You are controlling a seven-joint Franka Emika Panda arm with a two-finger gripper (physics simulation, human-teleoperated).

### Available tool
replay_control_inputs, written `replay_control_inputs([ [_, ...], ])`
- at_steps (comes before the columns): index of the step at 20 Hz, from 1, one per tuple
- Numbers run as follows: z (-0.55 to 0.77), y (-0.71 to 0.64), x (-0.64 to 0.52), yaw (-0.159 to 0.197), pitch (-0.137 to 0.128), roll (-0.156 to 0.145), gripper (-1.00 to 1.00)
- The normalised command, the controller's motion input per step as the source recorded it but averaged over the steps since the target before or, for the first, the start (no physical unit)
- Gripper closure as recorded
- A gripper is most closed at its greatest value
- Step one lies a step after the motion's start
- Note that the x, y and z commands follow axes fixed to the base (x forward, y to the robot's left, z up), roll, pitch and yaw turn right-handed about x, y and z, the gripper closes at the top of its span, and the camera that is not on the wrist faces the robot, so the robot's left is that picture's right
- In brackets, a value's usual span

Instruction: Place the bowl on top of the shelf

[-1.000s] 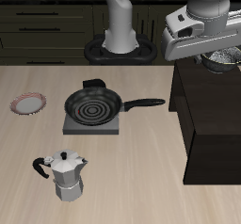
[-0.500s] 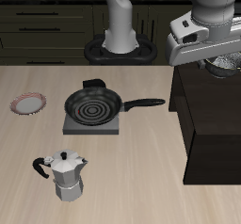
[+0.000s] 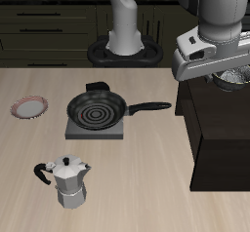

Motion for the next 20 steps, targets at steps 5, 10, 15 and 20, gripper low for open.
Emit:
replay_control_inputs([
  [5,-0.14,0.01,0.01,0.042,0.005,0.015,1.00],
  [10,-0.18,0.05,-0.05,0.050,0.035,0.028,-1.00],
  [15,-0.01,-0.08,0.07,0.013,0.000,0.003,-1.00],
  [20,-0.02,-0.04,0.00,0.022,-0.006,0.010,-1.00],
])
